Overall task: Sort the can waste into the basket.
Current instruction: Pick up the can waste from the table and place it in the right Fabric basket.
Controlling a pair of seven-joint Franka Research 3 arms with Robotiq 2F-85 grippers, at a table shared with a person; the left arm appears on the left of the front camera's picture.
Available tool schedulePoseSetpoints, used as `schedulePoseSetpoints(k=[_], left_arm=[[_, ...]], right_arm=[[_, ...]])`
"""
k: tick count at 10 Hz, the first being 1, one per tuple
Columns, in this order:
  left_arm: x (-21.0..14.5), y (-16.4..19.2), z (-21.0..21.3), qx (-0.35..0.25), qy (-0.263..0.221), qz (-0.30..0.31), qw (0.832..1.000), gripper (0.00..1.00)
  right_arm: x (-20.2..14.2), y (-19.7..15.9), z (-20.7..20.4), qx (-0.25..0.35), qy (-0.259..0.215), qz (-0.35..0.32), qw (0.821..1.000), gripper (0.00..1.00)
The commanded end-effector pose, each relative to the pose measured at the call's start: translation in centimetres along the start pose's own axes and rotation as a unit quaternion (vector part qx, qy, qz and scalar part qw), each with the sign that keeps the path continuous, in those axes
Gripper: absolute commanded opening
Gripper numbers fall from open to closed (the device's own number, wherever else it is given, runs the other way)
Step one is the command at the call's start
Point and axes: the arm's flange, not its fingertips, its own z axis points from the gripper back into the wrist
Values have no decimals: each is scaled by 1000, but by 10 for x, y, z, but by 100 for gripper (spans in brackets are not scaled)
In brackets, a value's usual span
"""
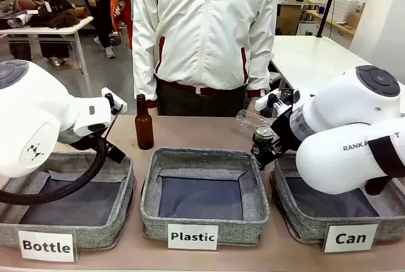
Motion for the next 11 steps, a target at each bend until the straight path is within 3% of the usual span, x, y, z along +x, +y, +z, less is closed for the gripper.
schedulePoseSetpoints(k=[1, 11], left_arm=[[0, 0, 0, 0, 0, 0, 1000, 100], [0, 0, 0, 0, 0, 0, 1000, 100]], right_arm=[[0, 0, 0, 0, 0, 0, 1000, 100], [0, 0, 0, 0, 0, 0, 1000, 100]])
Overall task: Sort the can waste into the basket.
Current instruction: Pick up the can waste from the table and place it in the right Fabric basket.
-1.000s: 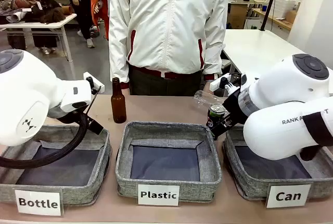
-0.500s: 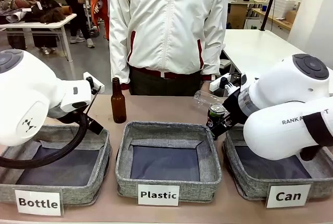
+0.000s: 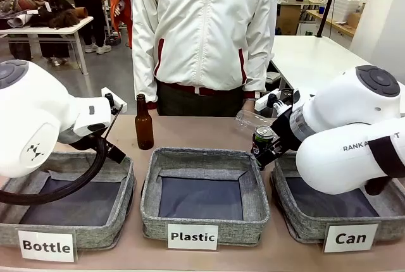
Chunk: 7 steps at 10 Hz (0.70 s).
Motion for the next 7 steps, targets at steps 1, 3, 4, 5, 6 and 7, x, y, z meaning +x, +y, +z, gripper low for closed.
schedulePoseSetpoints(k=[1, 3, 4, 5, 6, 7], left_arm=[[0, 0, 0, 0, 0, 0, 1000, 100], [0, 0, 0, 0, 0, 0, 1000, 100], [0, 0, 0, 0, 0, 0, 1000, 100], [0, 0, 0, 0, 0, 0, 1000, 100], [0, 0, 0, 0, 0, 0, 1000, 100], [0, 0, 0, 0, 0, 0, 1000, 100]], right_arm=[[0, 0, 0, 0, 0, 0, 1000, 100], [0, 0, 0, 0, 0, 0, 1000, 100], [0, 0, 0, 0, 0, 0, 1000, 100], [0, 0, 0, 0, 0, 0, 1000, 100], [0, 0, 0, 0, 0, 0, 1000, 100], [0, 0, 0, 0, 0, 0, 1000, 100]])
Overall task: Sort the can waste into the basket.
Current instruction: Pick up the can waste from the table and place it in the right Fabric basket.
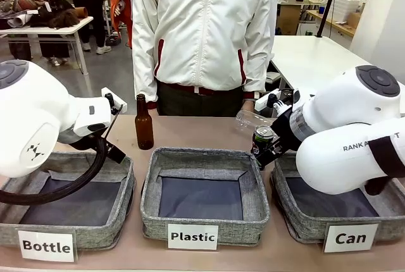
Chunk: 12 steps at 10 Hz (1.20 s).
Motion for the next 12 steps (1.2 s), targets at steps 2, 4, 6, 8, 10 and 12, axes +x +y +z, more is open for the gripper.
schedulePoseSetpoints(k=[2, 4, 6, 8, 10, 12], left_arm=[[0, 0, 0, 0, 0, 0, 1000, 100], [-11, 0, 47, -84, -1, -33, 996, 100], [-15, -2, 112, -142, 21, 65, 987, 100], [-38, 21, 167, -268, -7, 92, 959, 100], [-80, 87, 196, -383, -52, 131, 913, 100], [-151, 181, 202, -422, -152, 261, 855, 100]], right_arm=[[0, 0, 0, 0, 0, 0, 1000, 100], [3, -20, 41, 56, 56, -60, 995, 100], [3, -56, 109, 75, 78, -219, 970, 100], [-31, -116, 161, 290, 44, -225, 929, 100], [-81, -182, 165, 403, 8, -307, 862, 100], [-146, -240, 162, 455, -67, -405, 791, 100]])
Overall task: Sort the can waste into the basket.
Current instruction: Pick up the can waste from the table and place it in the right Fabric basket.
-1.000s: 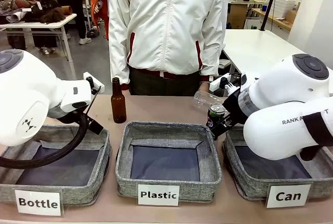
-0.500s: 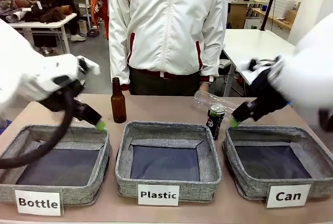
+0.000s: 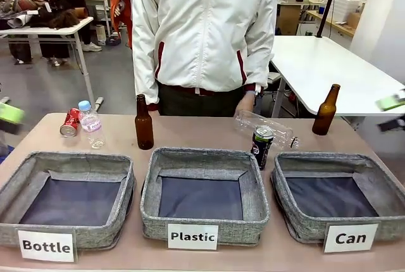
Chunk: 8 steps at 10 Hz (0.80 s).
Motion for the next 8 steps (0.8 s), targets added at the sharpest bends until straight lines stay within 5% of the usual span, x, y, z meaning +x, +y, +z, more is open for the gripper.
schedulePoseSetpoints(k=[1, 4, 5, 6, 8], left_arm=[[-25, 80, 66, -49, -133, 99, 985, 100], [-79, 94, 45, -57, -268, 192, 942, 100], [-79, 85, 35, -59, -290, 176, 939, 100], [-83, 117, 107, -52, -239, 191, 951, 100], [-83, 117, 107, -52, -239, 191, 951, 100]], right_arm=[[6, -54, 33, 74, -84, -72, 991, 100], [-16, -97, 74, 130, -183, -105, 969, 100], [-17, -103, 75, 129, -196, -116, 965, 100], [-28, -100, 75, 117, -166, -122, 972, 100], [-28, -100, 75, 117, -166, -122, 972, 100]])
